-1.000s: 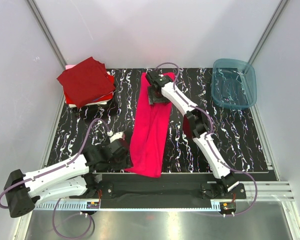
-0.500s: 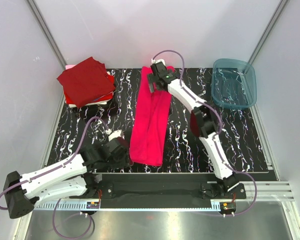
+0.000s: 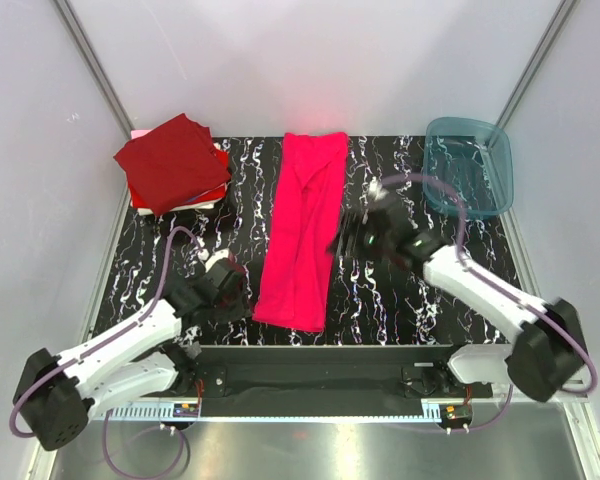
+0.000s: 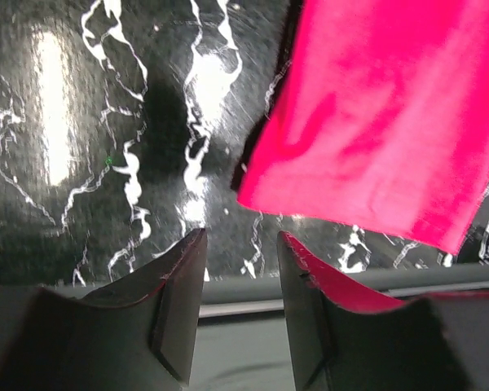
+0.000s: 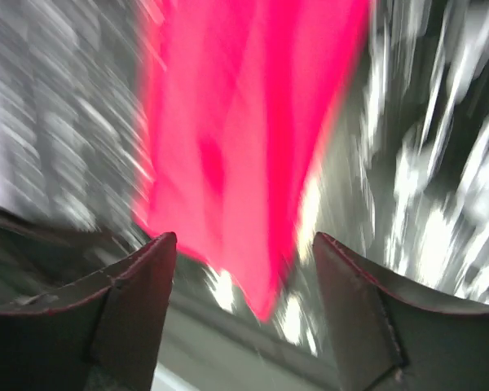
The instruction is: Fold and stack the t-shirts
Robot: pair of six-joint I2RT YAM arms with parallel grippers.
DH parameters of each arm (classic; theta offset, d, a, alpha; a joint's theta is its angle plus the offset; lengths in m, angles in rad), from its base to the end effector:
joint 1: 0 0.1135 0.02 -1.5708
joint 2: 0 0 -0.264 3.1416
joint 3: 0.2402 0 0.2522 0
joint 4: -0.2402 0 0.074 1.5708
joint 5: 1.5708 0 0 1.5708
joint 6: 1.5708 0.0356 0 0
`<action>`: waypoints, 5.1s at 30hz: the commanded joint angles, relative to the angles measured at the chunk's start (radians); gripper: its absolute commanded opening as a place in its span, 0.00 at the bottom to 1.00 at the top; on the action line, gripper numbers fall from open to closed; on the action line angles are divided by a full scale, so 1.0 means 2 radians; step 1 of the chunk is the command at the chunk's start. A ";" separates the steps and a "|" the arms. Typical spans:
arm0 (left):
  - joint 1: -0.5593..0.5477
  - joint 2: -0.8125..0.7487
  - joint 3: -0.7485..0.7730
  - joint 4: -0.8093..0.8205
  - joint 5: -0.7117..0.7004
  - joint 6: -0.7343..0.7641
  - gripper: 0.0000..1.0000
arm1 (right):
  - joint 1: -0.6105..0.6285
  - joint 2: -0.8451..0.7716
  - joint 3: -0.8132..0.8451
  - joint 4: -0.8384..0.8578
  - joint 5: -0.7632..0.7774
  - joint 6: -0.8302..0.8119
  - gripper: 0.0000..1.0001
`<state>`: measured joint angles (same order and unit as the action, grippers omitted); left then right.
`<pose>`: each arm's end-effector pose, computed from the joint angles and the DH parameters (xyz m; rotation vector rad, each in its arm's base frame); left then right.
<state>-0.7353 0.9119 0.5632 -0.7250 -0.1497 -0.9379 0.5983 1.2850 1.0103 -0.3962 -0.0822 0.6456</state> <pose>0.1231 -0.1042 0.1989 -0.3212 2.6570 -0.3697 0.2325 0.1620 0.2900 0.0089 2.3518 0.7403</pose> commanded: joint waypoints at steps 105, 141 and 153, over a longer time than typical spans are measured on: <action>0.128 0.515 0.596 -0.106 0.068 0.226 0.00 | -0.104 0.382 0.384 -0.218 -0.063 -0.140 0.00; 0.194 0.375 0.460 -0.010 0.137 0.215 0.99 | -0.175 0.225 0.165 -0.086 -0.181 -0.080 0.77; 0.168 0.231 0.133 0.198 0.194 0.148 0.93 | -0.143 0.213 -0.040 0.052 -0.241 -0.057 0.64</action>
<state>-0.3923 1.4189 0.8818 -0.5171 0.1814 -0.6018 0.2813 1.6783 0.9207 -0.4160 -0.5179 0.5175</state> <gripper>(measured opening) 0.940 0.638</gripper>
